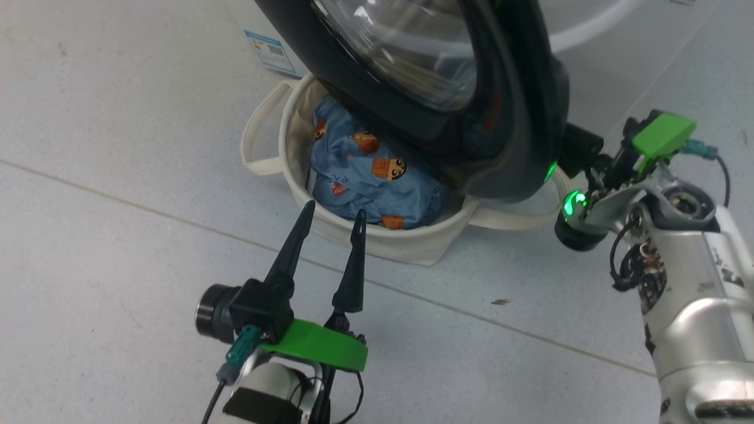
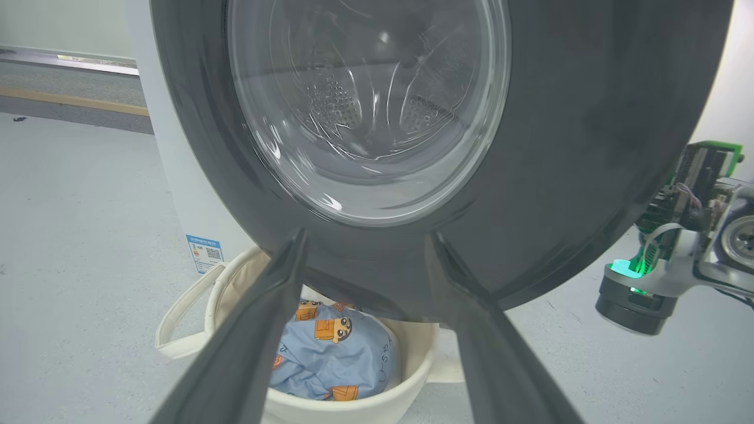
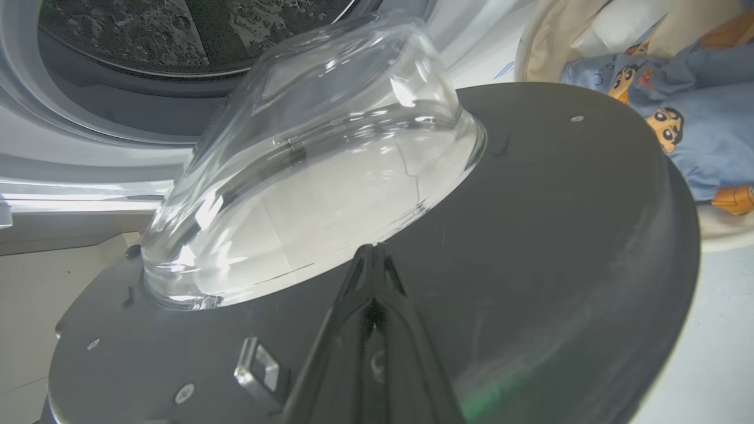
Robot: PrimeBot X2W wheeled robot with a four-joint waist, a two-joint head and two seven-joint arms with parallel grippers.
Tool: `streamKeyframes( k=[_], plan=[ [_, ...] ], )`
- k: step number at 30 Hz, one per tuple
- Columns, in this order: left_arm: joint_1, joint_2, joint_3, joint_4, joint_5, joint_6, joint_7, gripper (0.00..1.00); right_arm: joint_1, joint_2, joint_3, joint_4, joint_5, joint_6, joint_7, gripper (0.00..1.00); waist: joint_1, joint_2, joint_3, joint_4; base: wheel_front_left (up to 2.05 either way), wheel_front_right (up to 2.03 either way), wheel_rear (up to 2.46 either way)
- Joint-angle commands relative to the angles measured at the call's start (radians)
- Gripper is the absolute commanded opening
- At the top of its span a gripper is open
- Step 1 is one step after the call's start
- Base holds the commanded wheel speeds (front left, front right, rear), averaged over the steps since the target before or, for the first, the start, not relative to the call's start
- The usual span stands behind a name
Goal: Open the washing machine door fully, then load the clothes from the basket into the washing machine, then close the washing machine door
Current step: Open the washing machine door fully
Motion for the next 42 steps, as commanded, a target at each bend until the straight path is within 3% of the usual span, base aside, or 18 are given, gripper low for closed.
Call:
streamKeyframes(
  k=[1, 7, 14, 19, 23, 26, 29, 31, 36, 38, 42],
  plan=[
    [0.008, 0.014, 0.043, -0.025, 0.009, -0.004, -0.012, 1.0, 0.001, 0.02, 0.025, -0.036, 0.014, 0.0, 0.009, 0.0, 0.0002, -0.0001, -0.009, 0.002, 0.0, 0.0, 0.0],
    [0.029, 0.014, 0.058, -0.019, 0.006, -0.009, -0.012, 1.0, 0.081, 0.023, 0.201, -0.044, 0.139, 0.0, -0.027, 0.0, 0.0002, -0.0001, -0.038, 0.023, 0.0, 0.0, 0.0],
    [0.055, 0.014, 0.072, -0.015, 0.006, -0.012, -0.012, 1.0, 0.138, 0.023, 0.404, -0.072, 0.231, 0.0, -0.153, 0.0, 0.0002, -0.0001, -0.069, 0.042, 0.0, 0.0, 0.0],
    [0.073, 0.014, 0.091, -0.006, 0.015, -0.019, -0.012, 1.0, 0.142, 0.023, 0.445, -0.076, 0.258, 0.0, -0.229, 0.0, 0.0002, -0.0001, -0.103, 0.039, 0.0, 0.0, 0.0],
    [0.089, 0.014, 0.116, 0.002, 0.028, -0.029, -0.012, 1.0, 0.147, 0.011, 0.442, -0.09, 0.216, 0.0, -0.292, 0.0, 0.0002, -0.0001, -0.14, 0.022, 0.0, 0.0, 0.0],
    [0.106, 0.014, 0.135, 0.01, 0.036, -0.039, -0.012, 1.0, 0.164, -0.031, 0.444, -0.169, 0.095, 0.0, -0.414, 0.0, 0.0002, -0.0001, -0.176, 0.004, 0.0, 0.0, 0.0],
    [0.126, 0.014, 0.161, 0.019, 0.046, -0.051, -0.012, 1.0, 0.211, -0.089, 0.493, -0.316, -0.132, 0.0, -0.616, 0.0, 0.0002, -0.0001, -0.215, -0.021, 0.0, 0.0, 0.0],
    [0.141, 0.014, 0.18, 0.026, 0.055, -0.06, -0.012, 1.0, 0.247, -0.146, 0.577, -0.394, -0.327, 0.0, -0.761, 0.0, 0.0002, -0.0001, -0.241, -0.041, 0.0, 0.0, 0.0],
    [0.167, 0.014, 0.208, 0.037, 0.074, -0.079, -0.012, 1.0, 0.312, -0.23, 0.705, -0.431, -0.629, 0.0, -1.015, 0.0, 0.0002, -0.0001, -0.291, -0.077, 0.0, 0.0, 0.0],
    [0.181, 0.014, 0.221, 0.039, 0.084, -0.09, -0.012, 1.0, 0.368, -0.24, 0.682, -0.425, -0.79, 0.0, -1.056, 0.0, 0.0002, -0.0001, -0.325, -0.099, 0.0, 0.0, 0.0],
    [0.2, 0.013, 0.24, 0.039, 0.098, -0.101, -0.012, 1.0, 0.481, -0.196, 0.564, -0.507, -1.019, 0.0, -1.058, 0.0, 0.0002, -0.0001, -0.353, -0.133, 0.0, 0.0, 0.0]
  ],
)
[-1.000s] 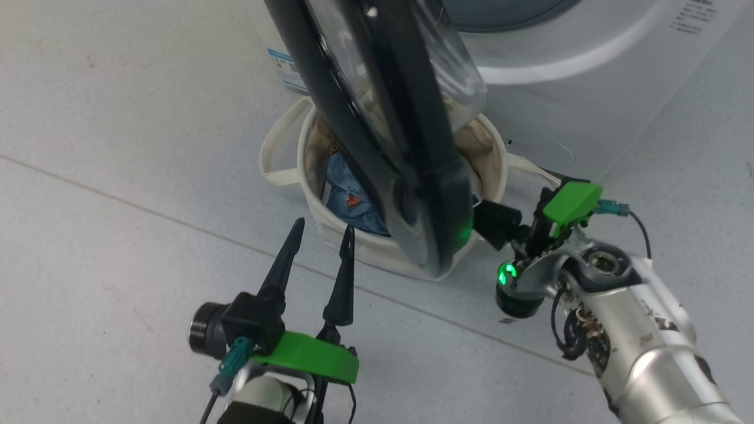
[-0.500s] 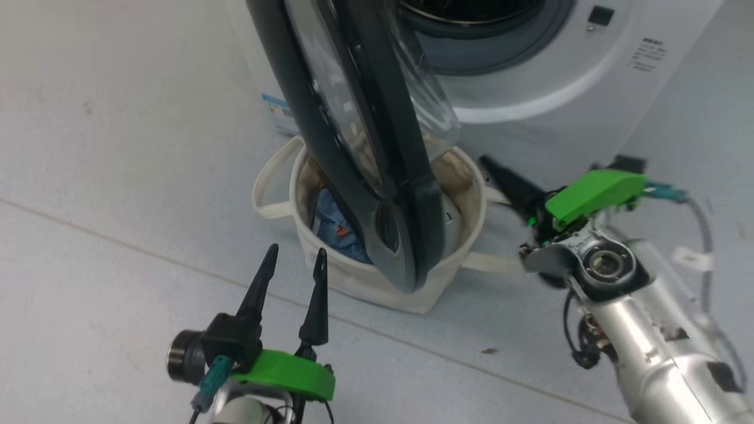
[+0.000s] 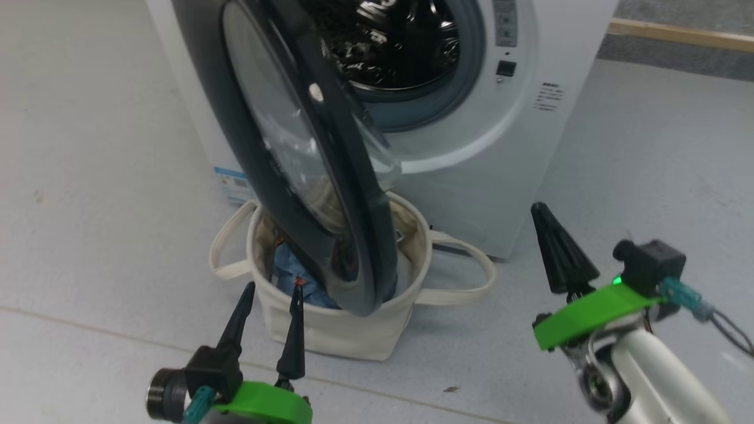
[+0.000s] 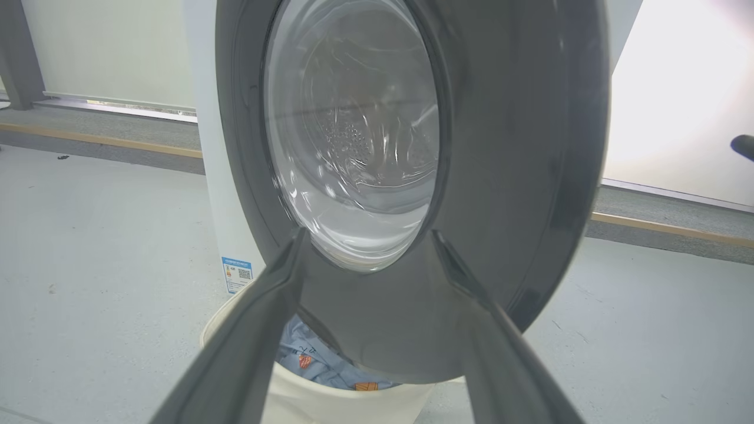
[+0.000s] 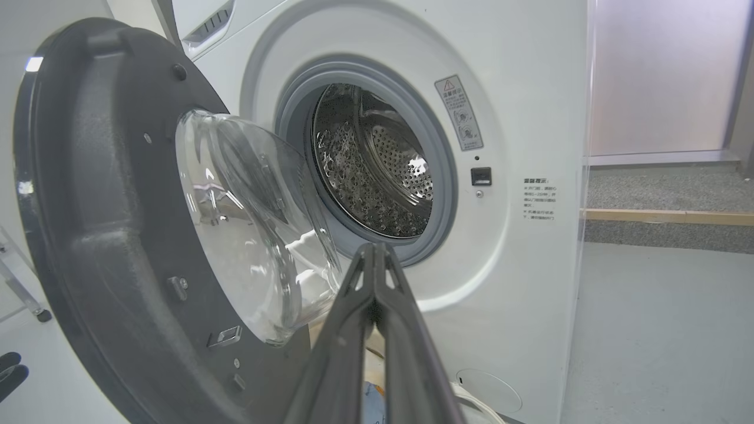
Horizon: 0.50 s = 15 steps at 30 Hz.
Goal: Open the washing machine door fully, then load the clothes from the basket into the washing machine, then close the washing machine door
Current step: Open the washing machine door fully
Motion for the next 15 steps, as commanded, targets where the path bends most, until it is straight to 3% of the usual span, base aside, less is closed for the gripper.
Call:
streamKeyframes(
  k=[1, 6, 7, 8, 9, 15],
  plan=[
    [-0.015, 0.009, 0.044, -0.025, 0.015, -0.007, -0.012, 1.0, 0.029, 0.023, -0.009, -0.039, -0.027, 0.0, -0.012, 0.0, 0.0001, 0.0, -0.022, -0.029, 0.0, 0.0, 0.0],
    [0.001, 0.009, 0.069, -0.02, 0.038, -0.02, -0.012, 1.0, 0.161, 0.098, -0.145, -0.113, -0.194, 0.0, -0.012, 0.03, 0.0001, 0.0, -0.029, -0.067, 0.0, 0.0, 0.0],
    [0.002, 0.01, 0.069, -0.018, 0.051, -0.021, -0.012, 1.0, 0.185, 0.119, -0.174, -0.131, -0.217, 0.0, -0.012, 0.22, 0.0001, 0.0, -0.027, -0.072, 0.0, 0.0, 0.0],
    [0.001, 0.011, 0.068, -0.017, 0.065, -0.021, -0.012, 1.0, 0.208, 0.14, -0.203, -0.15, -0.231, 0.0, -0.012, 0.76, 0.0001, 0.0, -0.026, -0.076, 0.0, 0.0, 0.0],
    [0.002, 0.011, 0.07, -0.018, 0.069, -0.022, -0.012, 1.0, 0.227, 0.152, -0.226, -0.172, -0.254, 0.0, -0.012, 1.0, 0.0001, 0.0, -0.024, -0.082, 0.0, 0.0, 0.0],
    [0.008, 0.01, 0.086, -0.03, 0.066, -0.028, -0.012, 1.0, 0.3, 0.193, -0.29, -0.2, -0.395, 0.0, -0.012, 1.0, 0.0001, 0.0, -0.014, -0.107, 0.0, 0.0, 0.0]
  ],
)
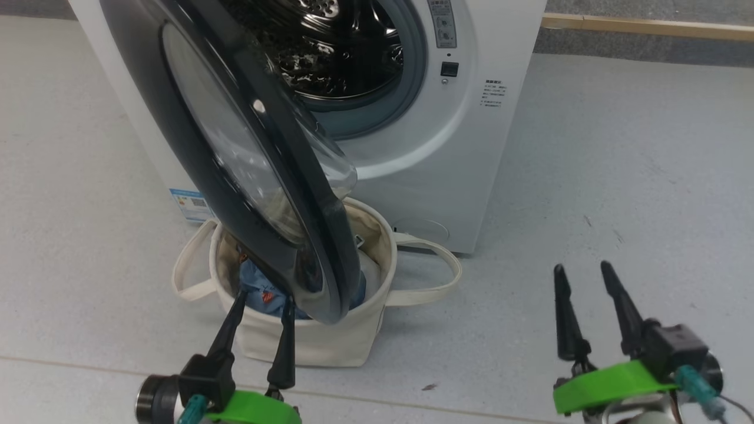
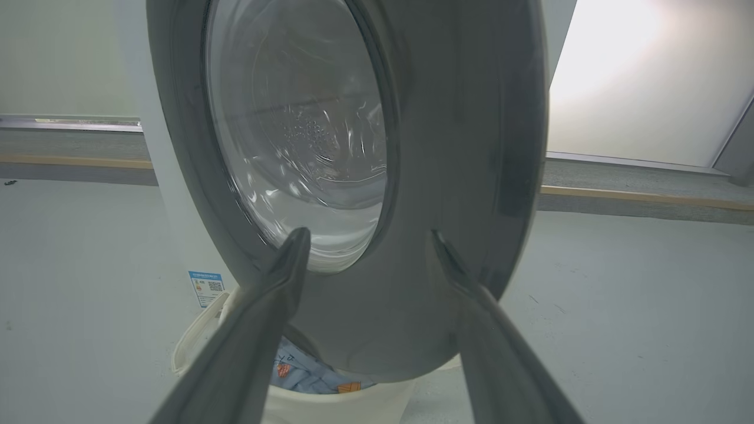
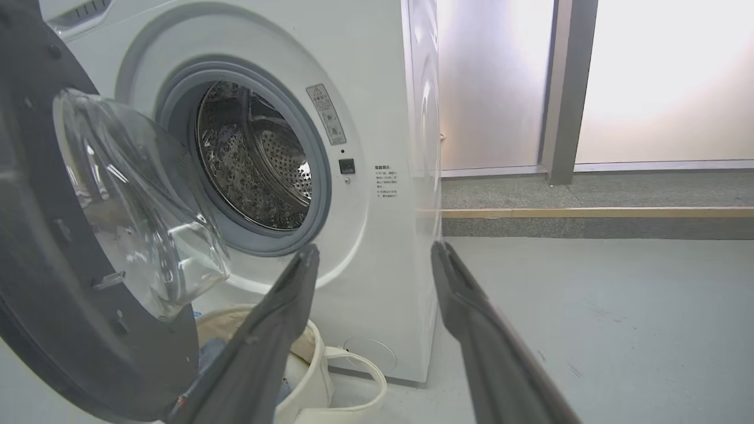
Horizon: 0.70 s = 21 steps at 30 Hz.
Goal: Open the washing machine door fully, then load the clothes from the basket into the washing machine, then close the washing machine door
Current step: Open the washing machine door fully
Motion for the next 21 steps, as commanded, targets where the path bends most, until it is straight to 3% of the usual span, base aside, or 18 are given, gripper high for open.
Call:
streamKeyframes(
  k=[1, 21],
  plan=[
    [-0.024, 0.007, 0.036, -0.034, 0.003, -0.003, -0.012, 1.0, -0.013, 0.005, 0.024, -0.021, -0.014, 0.0, -0.012, 1.0, -0.0001, 0.0, 0.002, -0.003, 0.0, 0.0, 0.0],
    [-0.036, 0.006, 0.005, -0.037, -0.007, 0.001, -0.012, 1.0, -0.035, 0.03, -0.004, 0.056, -0.044, 0.0, -0.012, 1.0, -0.0001, 0.0, 0.004, 0.001, 0.0, 0.0, 0.0]
  ],
)
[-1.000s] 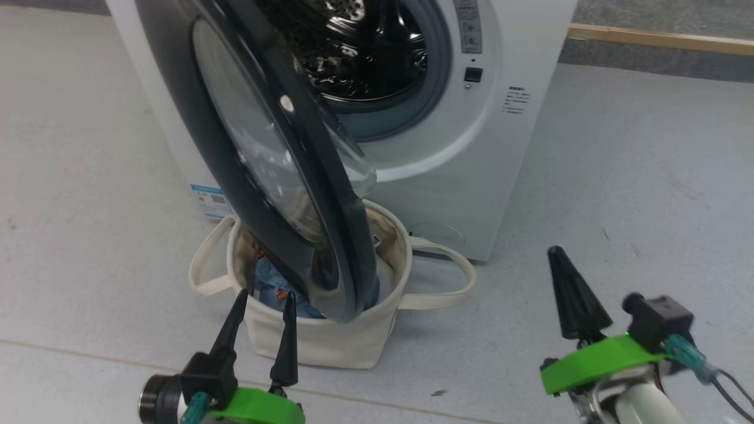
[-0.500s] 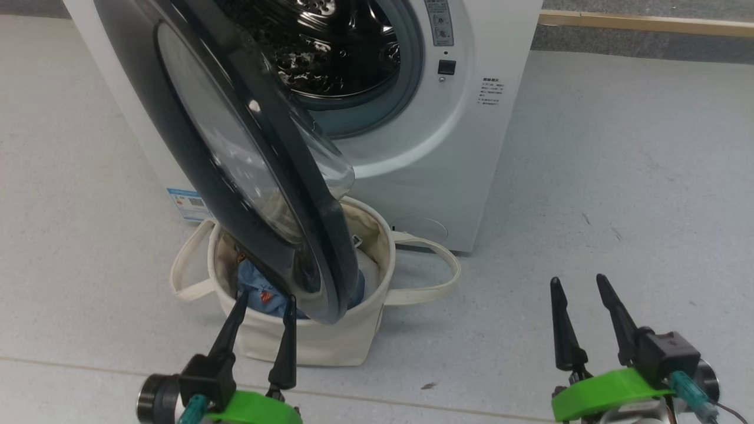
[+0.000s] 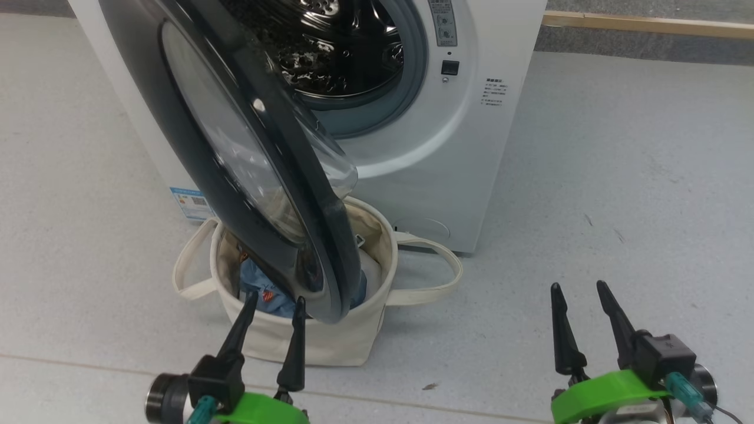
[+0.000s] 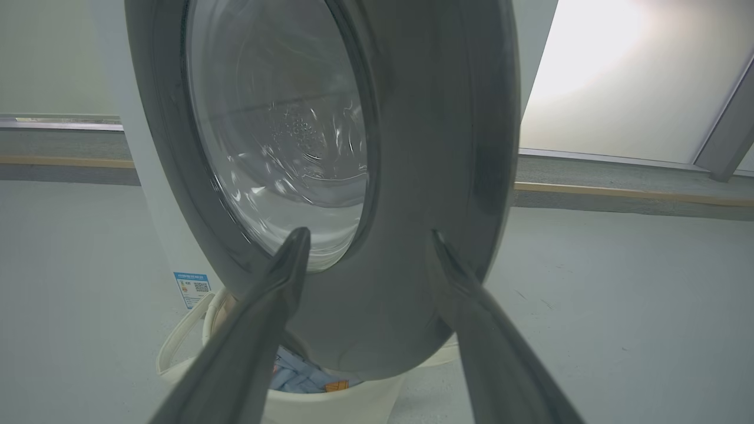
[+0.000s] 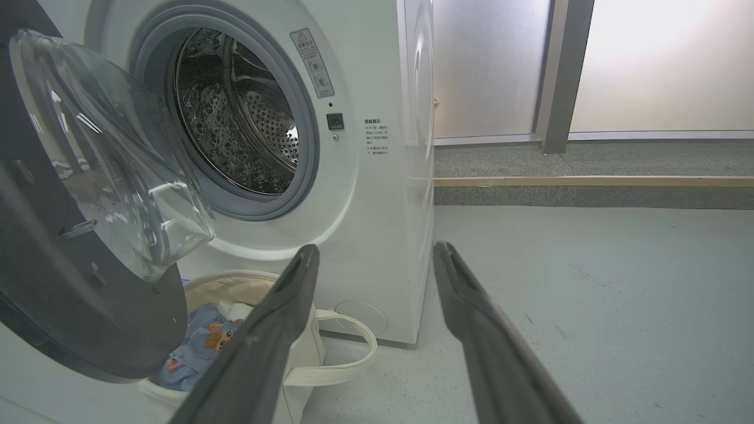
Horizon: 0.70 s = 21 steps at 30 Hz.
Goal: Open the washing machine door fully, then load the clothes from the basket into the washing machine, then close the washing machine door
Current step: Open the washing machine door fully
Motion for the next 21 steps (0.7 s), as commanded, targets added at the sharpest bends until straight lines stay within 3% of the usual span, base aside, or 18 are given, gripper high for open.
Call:
streamKeyframes(
  k=[1, 13, 21],
  plan=[
    [-0.036, 0.006, 0.023, -0.035, -0.004, 0.002, -0.012, 1.0, -0.047, 0.006, 0.016, -0.025, -0.009, 0.0, -0.012, 1.0, 0.0, 0.0, -0.001, 0.001, 0.0, 0.0, 0.0],
    [-0.04, 0.006, 0.026, -0.048, -0.011, 0.004, -0.012, 1.0, -0.054, 0.008, 0.009, 0.007, -0.007, 0.0, -0.012, 1.0, 0.0, 0.0, -0.017, -0.001, 0.0, 0.0, 0.0],
    [-0.098, 0.006, -0.028, -0.222, 0.007, 0.013, -0.012, 1.0, -0.064, 0.008, 0.007, 0.012, 0.001, 0.0, -0.012, 1.0, 0.0, 0.0, -0.013, 0.006, 0.0, 0.0, 0.0]
  ],
)
